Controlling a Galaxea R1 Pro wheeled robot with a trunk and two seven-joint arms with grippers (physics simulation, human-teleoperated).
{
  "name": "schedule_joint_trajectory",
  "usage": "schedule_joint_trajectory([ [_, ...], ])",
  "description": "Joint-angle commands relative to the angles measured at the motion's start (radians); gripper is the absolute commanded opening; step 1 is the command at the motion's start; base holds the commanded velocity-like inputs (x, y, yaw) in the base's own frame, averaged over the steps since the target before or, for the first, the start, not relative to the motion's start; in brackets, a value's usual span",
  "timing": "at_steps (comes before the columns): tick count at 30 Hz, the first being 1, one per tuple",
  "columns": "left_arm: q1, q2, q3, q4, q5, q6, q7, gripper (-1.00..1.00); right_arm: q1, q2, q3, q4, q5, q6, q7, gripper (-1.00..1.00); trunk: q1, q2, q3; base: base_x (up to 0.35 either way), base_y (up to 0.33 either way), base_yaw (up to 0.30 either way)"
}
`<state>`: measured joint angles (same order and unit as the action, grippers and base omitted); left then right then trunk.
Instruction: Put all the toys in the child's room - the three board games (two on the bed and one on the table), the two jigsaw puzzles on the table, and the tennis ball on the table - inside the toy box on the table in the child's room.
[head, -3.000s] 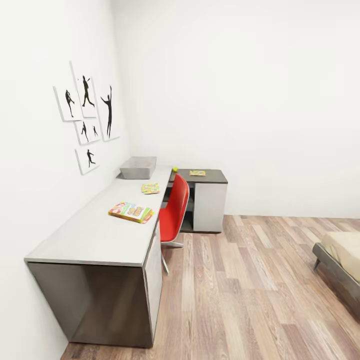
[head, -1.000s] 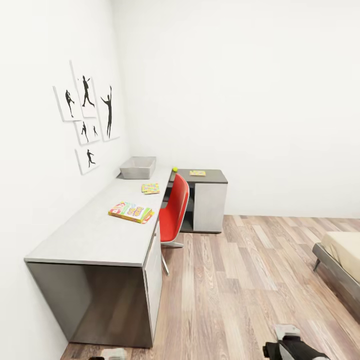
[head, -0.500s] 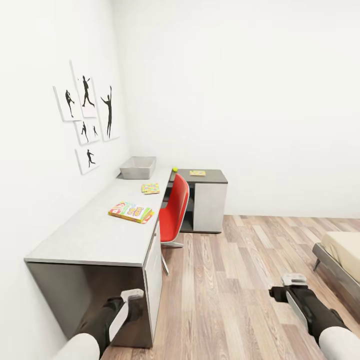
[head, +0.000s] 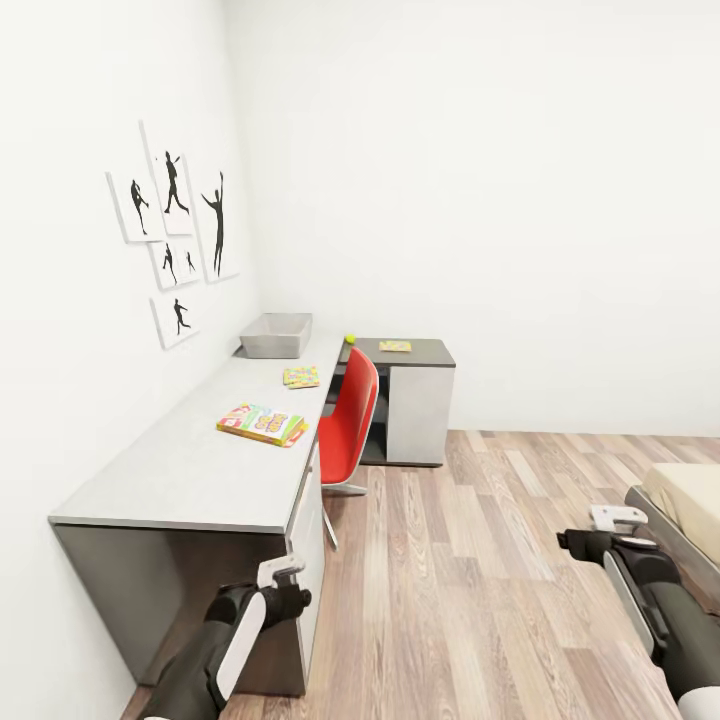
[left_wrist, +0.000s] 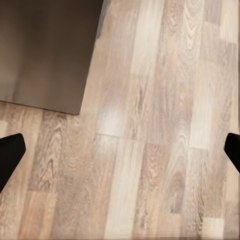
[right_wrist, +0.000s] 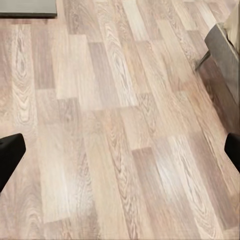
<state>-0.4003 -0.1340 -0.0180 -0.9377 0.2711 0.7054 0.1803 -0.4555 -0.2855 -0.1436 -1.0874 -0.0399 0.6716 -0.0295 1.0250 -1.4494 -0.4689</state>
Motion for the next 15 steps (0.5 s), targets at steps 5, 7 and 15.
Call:
schedule_joint_trajectory([
  [5,0.011,-0.003,-0.017,-0.009,0.027,0.006,0.010,1.00,0.032,0.001,-0.007,-0.069,-0.004,0.008,0.001,1.00,0.000,-0.001,-0.001,0.000,0.000,0.000],
  [7,0.015,-0.004,-0.021,-0.002,0.039,-0.007,0.010,1.00,0.039,0.005,-0.007,-0.086,-0.003,0.006,0.001,1.00,0.000,-0.001,-0.001,0.000,0.000,0.000],
  [15,0.020,-0.008,-0.023,0.010,0.049,-0.019,0.005,1.00,0.042,0.007,-0.006,-0.096,-0.003,0.004,0.001,1.00,0.000,-0.001,-0.001,0.000,0.000,0.000],
])
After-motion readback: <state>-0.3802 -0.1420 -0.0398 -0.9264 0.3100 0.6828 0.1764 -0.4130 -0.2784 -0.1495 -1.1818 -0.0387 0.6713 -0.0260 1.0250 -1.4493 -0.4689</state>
